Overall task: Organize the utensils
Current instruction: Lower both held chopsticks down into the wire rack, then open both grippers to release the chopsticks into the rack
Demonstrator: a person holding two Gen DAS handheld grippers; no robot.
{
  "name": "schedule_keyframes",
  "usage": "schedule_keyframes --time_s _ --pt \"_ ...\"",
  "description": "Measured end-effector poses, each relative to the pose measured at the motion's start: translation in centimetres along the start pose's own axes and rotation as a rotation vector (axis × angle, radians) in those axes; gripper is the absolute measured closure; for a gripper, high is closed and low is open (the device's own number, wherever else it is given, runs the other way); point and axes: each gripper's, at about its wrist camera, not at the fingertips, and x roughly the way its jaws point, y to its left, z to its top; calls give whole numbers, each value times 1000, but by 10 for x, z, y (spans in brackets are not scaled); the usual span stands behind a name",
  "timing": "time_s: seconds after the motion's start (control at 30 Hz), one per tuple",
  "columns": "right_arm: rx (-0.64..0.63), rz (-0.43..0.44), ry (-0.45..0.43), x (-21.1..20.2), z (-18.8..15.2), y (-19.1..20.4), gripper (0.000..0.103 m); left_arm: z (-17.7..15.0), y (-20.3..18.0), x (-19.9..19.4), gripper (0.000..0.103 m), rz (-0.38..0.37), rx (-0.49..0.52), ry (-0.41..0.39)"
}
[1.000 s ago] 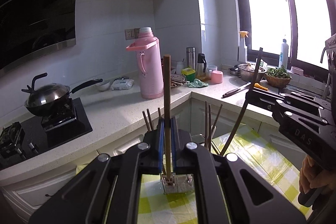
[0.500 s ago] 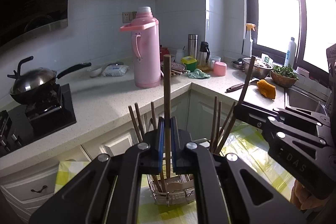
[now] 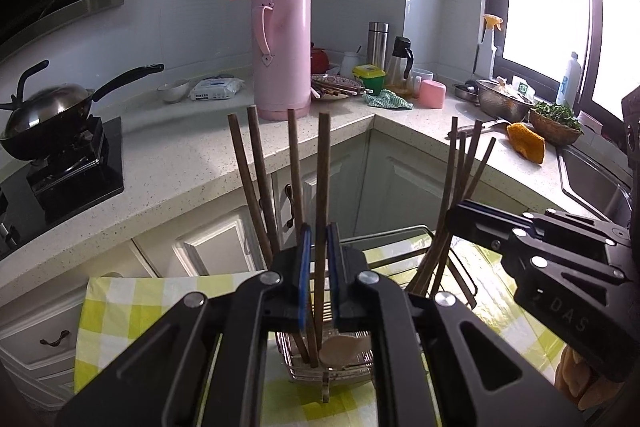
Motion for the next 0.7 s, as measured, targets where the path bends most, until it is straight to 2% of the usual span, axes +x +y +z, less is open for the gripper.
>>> schedule_keyframes --time_s 0.07,0.2,0.4,0.47,0.53,0.7 --pt "2 -4 0 3 1 -2 93 0 3 0 92 7 -7 -8" --pt "8 -10 -10 6 3 -7 92 -2 9 -2 79 21 -19 -22" --pt "14 -22 -22 4 4 -10 92 -5 15 -11 77 28 -27 -37" --pt "22 -20 -24 1 3 -11 92 -6 15 -15 71 31 -22 -43" --pt "23 -23 -23 -1 1 -11 92 -8 14 -19 60 36 -23 -54" --pt "28 -38 -18 -7 -6 -10 91 -13 17 -28 50 52 -44 -78"
